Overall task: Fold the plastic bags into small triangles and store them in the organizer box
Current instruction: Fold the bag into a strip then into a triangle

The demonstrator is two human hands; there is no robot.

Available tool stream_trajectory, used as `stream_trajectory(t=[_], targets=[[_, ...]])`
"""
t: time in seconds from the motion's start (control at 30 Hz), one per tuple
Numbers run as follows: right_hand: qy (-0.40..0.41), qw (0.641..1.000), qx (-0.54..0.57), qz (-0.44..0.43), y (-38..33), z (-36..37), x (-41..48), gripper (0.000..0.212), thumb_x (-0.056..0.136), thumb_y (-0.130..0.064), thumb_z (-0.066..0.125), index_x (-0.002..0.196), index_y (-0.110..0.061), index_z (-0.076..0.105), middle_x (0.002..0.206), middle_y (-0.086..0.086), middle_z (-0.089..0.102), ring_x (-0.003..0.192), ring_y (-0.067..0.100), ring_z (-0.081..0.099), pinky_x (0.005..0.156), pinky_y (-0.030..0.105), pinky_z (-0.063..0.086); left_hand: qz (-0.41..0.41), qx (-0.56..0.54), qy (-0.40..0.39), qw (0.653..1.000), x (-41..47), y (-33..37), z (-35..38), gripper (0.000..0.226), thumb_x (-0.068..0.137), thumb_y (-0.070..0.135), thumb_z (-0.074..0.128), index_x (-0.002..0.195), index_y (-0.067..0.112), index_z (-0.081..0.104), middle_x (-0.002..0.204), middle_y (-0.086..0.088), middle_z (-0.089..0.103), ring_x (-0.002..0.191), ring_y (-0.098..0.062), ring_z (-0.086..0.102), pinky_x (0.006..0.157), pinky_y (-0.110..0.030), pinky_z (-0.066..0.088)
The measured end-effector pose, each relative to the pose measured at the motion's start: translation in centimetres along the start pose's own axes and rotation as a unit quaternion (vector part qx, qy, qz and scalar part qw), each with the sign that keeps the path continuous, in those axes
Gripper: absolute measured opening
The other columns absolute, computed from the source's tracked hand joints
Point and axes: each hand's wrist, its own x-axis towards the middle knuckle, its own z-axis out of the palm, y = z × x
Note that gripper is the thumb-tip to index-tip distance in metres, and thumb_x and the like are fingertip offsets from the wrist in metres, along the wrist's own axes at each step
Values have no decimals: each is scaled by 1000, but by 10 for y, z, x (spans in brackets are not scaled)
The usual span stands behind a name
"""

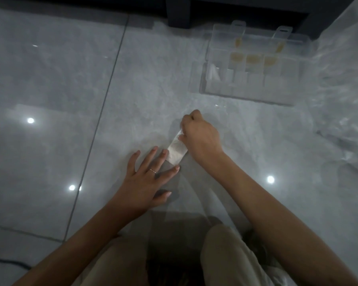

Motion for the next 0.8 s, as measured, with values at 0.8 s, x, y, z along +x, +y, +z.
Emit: stream_trajectory(t=[0.8], targets=[[-102, 967, 232, 26, 26, -26, 22, 27, 73, -12, 80, 99, -12, 70, 78, -2, 61, 71, 10, 56, 60, 15, 42, 3, -5, 4, 1000, 2, -2, -5, 56, 84, 50, 41, 135, 29, 46, 148, -15, 42, 139, -31, 30, 111, -55, 5]])
